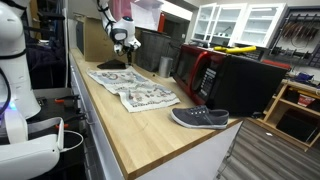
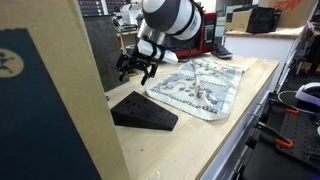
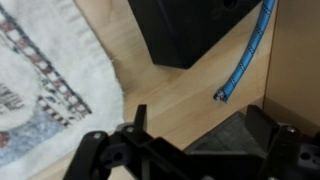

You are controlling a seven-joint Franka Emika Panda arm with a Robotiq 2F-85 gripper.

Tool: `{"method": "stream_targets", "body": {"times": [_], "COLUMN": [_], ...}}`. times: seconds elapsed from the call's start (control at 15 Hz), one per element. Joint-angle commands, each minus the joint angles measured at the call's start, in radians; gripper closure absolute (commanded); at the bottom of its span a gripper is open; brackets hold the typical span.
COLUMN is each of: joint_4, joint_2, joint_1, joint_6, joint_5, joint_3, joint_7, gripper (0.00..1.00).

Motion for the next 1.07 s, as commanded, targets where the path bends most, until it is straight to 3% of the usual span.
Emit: {"method": "stream_targets", "body": {"times": [0.0,0.33,0.73,1.0], "joint_4": [0.031,-0.011,-0.024,-0.017], "joint_2": [-0.027,-0.159,-0.336,-0.414], "joint_1": [-0.010,-0.066,-0.185,-0.223], "joint_6": [0.023,-0.140,-0.622,-0.858], "joint_5": [-0.015,-0.080,-0.120,-0.194], "joint_3": [0.002,-0.018,-0.091,-0.172], "joint_7": [0.010,-0.068,-0.331,-0.507], "gripper": [0.00,0.00,0.00,0.00]}}
